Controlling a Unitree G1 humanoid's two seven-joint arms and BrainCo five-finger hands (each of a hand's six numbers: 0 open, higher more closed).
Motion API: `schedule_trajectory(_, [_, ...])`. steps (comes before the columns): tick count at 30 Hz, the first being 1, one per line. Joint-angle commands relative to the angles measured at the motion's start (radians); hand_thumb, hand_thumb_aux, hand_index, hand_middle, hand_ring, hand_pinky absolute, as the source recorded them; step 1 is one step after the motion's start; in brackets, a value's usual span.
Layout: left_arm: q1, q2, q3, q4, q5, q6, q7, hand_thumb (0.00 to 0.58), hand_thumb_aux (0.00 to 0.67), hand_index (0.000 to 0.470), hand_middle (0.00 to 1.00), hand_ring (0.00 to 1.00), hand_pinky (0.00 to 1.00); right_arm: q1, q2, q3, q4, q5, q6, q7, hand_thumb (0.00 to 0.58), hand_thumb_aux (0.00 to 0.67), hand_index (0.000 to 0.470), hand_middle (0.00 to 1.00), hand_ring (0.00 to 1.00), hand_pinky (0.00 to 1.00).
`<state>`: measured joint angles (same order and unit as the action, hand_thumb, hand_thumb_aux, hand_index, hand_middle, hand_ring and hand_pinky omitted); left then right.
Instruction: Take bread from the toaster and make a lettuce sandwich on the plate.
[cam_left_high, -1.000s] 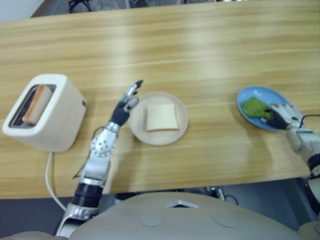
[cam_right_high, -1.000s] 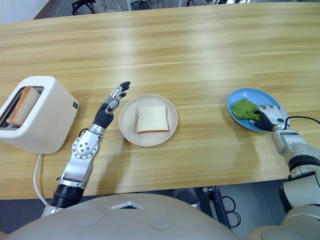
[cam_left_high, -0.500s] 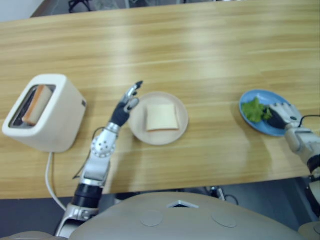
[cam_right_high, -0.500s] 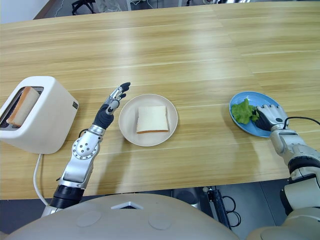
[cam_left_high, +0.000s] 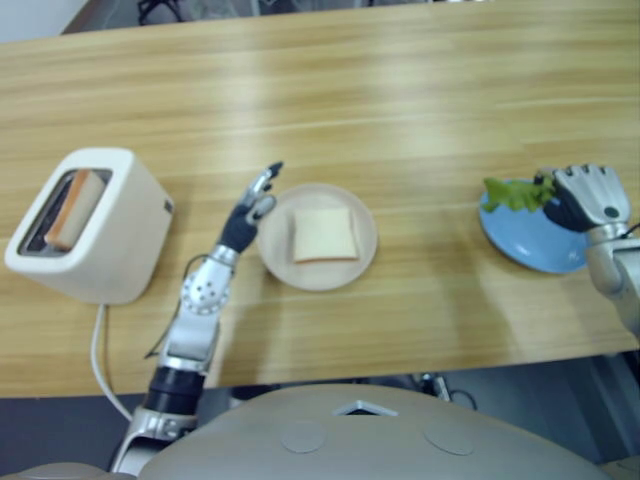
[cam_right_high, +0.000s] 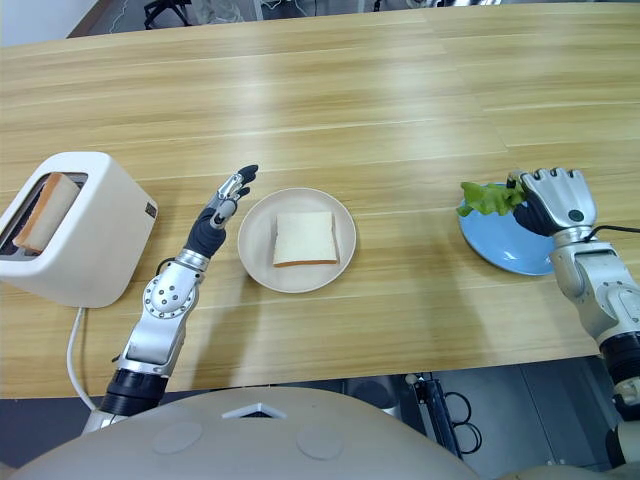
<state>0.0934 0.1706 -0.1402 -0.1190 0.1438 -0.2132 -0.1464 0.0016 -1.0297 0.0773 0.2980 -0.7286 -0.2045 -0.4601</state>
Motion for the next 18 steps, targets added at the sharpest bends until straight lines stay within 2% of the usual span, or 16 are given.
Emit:
schedule_trajectory(1, [-0.005, -0.002, 0.012, 0.032, -0.004, -0.007, 0.01, 0.0, 0.0, 0.0, 0.0, 0.0, 0.0, 0.018, 0.032, -0.034, -0.18, -0.022, 0.044, 0.064, 0.58, 0.67, 0.46, 1.0, 1.0, 1.0])
schedule_trajectory(4, [-0.016, -0.006, 0.027, 0.053, -0.014, -0.016, 0.021, 0.0, 0.0, 0.0, 0.0, 0.0, 0.0, -0.005, 0.082, -0.027, -0.287, -0.041, 0.063, 0.109, 0.58, 0.67, 0.46, 1.0, 1.0, 1.0])
schedule_trajectory(8, [-0.041, -0.011, 0.072, 0.081, -0.048, -0.019, 0.037, 0.0, 0.0, 0.0, 0.0, 0.0, 0.0, -0.092, 0.214, 0.065, -0.36, -0.081, 0.051, 0.173, 0.58, 0.67, 0.46, 1.0, 1.0, 1.0])
schedule_trajectory(12, [-0.069, -0.004, 0.102, 0.108, -0.061, -0.025, 0.047, 0.0, 0.0, 0.0, 0.0, 0.0, 0.0, -0.178, 0.345, 0.163, -0.313, -0.125, 0.029, 0.2, 0.58, 0.67, 0.46, 1.0, 1.0, 1.0])
schedule_trajectory(18, [-0.09, -0.007, 0.12, 0.128, -0.065, -0.033, 0.05, 0.0, 0.0, 0.0, 0.0, 0.0, 0.0, -0.293, 0.495, 0.319, -0.118, -0.19, -0.022, 0.21, 0.58, 0.67, 0.46, 1.0, 1.0, 1.0])
